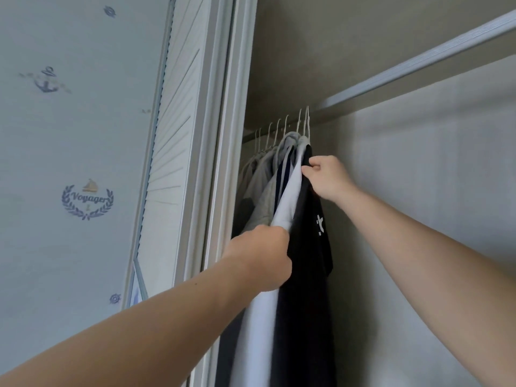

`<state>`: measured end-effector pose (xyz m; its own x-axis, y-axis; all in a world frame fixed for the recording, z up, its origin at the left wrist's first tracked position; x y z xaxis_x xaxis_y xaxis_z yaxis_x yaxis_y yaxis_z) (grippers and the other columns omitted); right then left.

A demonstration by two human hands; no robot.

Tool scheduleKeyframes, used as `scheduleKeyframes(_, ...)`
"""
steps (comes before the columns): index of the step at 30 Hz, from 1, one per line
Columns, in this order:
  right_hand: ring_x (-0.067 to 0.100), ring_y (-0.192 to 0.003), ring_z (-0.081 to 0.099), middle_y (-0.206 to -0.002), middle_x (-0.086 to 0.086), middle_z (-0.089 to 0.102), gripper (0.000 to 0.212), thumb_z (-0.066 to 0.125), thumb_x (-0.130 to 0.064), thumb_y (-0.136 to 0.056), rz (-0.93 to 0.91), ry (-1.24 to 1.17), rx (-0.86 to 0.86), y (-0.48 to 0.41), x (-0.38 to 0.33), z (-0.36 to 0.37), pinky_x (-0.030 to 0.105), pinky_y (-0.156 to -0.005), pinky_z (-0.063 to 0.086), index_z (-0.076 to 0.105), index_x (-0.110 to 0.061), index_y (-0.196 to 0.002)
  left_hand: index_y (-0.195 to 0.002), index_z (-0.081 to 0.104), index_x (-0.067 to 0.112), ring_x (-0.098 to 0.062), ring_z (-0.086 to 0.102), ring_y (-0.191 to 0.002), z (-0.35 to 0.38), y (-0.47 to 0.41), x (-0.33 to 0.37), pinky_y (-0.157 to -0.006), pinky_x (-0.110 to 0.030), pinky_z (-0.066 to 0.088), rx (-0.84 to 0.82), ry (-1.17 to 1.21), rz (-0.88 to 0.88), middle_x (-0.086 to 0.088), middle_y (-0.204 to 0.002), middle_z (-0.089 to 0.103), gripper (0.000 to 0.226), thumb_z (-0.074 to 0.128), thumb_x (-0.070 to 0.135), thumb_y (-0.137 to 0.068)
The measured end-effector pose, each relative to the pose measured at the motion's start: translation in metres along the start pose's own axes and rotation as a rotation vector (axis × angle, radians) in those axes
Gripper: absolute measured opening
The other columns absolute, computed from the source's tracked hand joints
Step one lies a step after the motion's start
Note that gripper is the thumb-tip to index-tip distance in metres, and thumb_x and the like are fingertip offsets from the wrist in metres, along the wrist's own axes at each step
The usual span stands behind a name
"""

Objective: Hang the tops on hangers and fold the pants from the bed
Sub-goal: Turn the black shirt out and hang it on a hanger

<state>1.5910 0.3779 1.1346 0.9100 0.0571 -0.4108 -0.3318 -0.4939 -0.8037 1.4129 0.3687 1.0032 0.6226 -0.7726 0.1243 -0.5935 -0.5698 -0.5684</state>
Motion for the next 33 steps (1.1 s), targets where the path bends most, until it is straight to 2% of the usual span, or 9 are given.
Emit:
scheduleKeyframes(1,0.034,-0.082,0.060,-0.085,0.016,0.067,0.019,0.059,-0.023,-0.096,-0.019,-0.036,-0.008,0.006,0.001,0.000,0.038,-0.081,0.051,0.067,-0.006,-0.092,-0.083,0.048,0.019,-0.025,0.056,-0.074,0.000,0.004,-0.001,-0.061,-0.032,0.042,0.000,-0.001,0.003,-0.002,-0.088,0.056,0.011,0.048,0.023,-0.094)
scheduleKeyframes(3,0.025,-0.107,0.063,-0.115,0.007,0.070,0.033,0.059,-0.029,-0.097,-0.035,-0.091,-0.041,0.025,0.000,-0.001,0.040,-0.100,0.048,0.063,-0.018,-0.128,-0.076,0.045,0.023,-0.026,0.058,-0.076,-0.001,0.015,-0.003,-0.063,-0.034,0.046,-0.015,0.013,0.030,-0.002,-0.088,0.057,0.018,0.047,0.024,-0.094)
scheduleKeyframes(8,-0.004,-0.103,0.061,-0.108,-0.021,0.065,0.036,0.056,-0.040,-0.095,-0.121,-0.191,-0.145,0.098,-0.011,-0.002,0.030,-0.095,0.049,0.056,-0.036,-0.131,-0.083,0.050,0.026,-0.017,0.055,-0.084,-0.012,0.067,-0.016,-0.079,-0.038,0.053,-0.097,0.058,0.175,0.005,-0.090,0.056,0.017,0.053,0.034,-0.097)
scheduleKeyframes(13,0.001,-0.136,0.041,-0.143,-0.017,0.050,0.043,0.049,-0.041,-0.102,-0.233,-0.201,-0.257,0.181,-0.052,0.008,0.034,-0.115,0.033,0.047,-0.038,-0.144,-0.118,0.056,0.031,-0.006,0.047,-0.101,-0.033,0.150,-0.060,-0.089,-0.031,0.045,-0.032,-0.040,0.190,0.013,-0.122,0.054,0.026,0.048,0.047,-0.099)
scheduleKeyframes(16,-0.011,-0.140,0.025,-0.148,-0.030,0.036,0.056,0.041,-0.060,-0.096,-0.324,-0.183,-0.370,0.242,-0.098,0.022,0.016,-0.111,0.021,0.036,-0.042,-0.150,-0.133,0.049,0.039,-0.009,0.039,-0.131,-0.042,0.218,-0.101,-0.111,-0.033,0.031,-0.026,-0.112,0.078,0.017,-0.142,0.046,0.041,0.041,0.059,-0.098)
scheduleKeyframes(19,-0.007,-0.144,0.021,-0.150,-0.027,0.032,0.059,0.040,-0.060,-0.099,-0.403,-0.173,-0.482,0.307,-0.148,0.045,0.022,-0.118,0.018,0.034,-0.037,-0.153,-0.143,0.039,0.042,-0.010,0.018,-0.148,-0.054,0.298,-0.145,-0.117,-0.035,0.017,-0.054,-0.124,-0.103,0.018,-0.155,0.033,0.056,0.030,0.069,-0.095)
scheduleKeyframes(22,0.003,-0.150,0.015,-0.154,-0.023,0.027,0.061,0.034,-0.062,-0.098,-0.480,-0.153,-0.596,0.379,-0.197,0.073,0.026,-0.123,0.009,0.031,-0.038,-0.154,-0.148,0.028,0.046,-0.012,0.003,-0.152,-0.072,0.392,-0.181,-0.120,-0.039,0.010,-0.069,-0.114,-0.261,0.015,-0.163,0.021,0.068,0.015,0.077,-0.090)
scheduleKeyframes(27,0.000,-0.152,-0.004,-0.164,-0.022,0.013,0.064,0.020,-0.074,-0.095,-0.564,-0.187,-0.826,0.509,-0.288,0.118,0.024,-0.120,-0.001,0.018,-0.050,-0.154,-0.155,0.004,0.049,-0.015,-0.013,-0.153,-0.098,0.570,-0.214,-0.123,-0.042,0.000,-0.143,-0.198,-0.495,0.013,-0.168,0.003,0.080,-0.001,0.084,-0.083)
scheduleKeyframes(33,0.004,-0.153,-0.005,-0.163,-0.025,0.007,0.062,0.019,-0.069,-0.096,-0.760,-0.284,-1.039,0.671,-0.416,0.152,0.036,-0.123,0.000,0.013,-0.049,-0.154,-0.156,-0.003,0.048,-0.016,-0.022,-0.152,-0.134,0.779,-0.228,-0.123,-0.044,-0.008,-0.209,-0.254,-0.859,0.012,-0.167,-0.010,0.081,0.000,0.082,-0.083)
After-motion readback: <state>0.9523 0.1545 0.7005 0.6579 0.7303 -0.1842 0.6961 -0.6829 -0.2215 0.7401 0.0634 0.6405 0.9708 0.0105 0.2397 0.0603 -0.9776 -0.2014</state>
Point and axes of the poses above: each hand's wrist, its own y-axis away from the middle knuckle, its own z-axis out of the palm, x = y × z, the point moved 6 cm from there along -y, towards the middle knuckle
